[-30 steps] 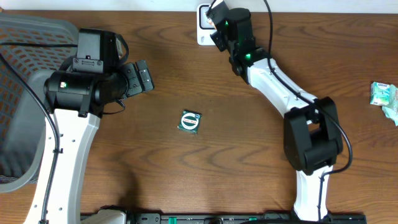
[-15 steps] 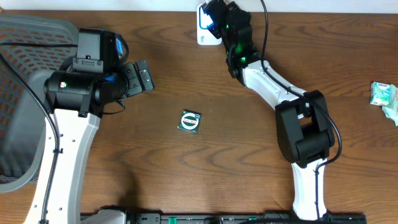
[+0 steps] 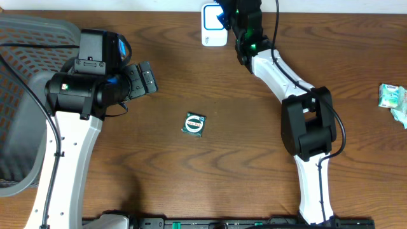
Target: Scan the item barcode
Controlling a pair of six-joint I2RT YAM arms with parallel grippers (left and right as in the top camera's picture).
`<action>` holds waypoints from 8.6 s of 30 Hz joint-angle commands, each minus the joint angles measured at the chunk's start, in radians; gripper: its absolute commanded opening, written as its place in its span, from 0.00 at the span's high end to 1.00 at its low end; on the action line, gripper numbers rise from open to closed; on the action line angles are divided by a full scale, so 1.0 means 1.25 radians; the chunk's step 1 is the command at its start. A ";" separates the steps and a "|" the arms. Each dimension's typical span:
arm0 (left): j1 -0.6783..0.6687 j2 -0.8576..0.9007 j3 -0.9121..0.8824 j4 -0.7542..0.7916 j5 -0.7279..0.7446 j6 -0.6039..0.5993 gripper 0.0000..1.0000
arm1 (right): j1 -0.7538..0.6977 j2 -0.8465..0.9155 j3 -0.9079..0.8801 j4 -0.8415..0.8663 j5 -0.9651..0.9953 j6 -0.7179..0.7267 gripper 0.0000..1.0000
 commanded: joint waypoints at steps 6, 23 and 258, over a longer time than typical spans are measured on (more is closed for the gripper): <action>0.003 0.000 0.010 -0.002 -0.005 0.005 0.02 | 0.010 0.058 0.016 -0.037 -0.024 -0.073 0.99; 0.003 0.000 0.010 -0.002 -0.005 0.005 0.02 | 0.003 0.050 0.016 0.034 0.178 0.114 0.99; 0.003 0.000 0.010 -0.002 -0.005 0.005 0.02 | 0.178 -0.098 -0.141 -1.071 0.031 0.174 0.29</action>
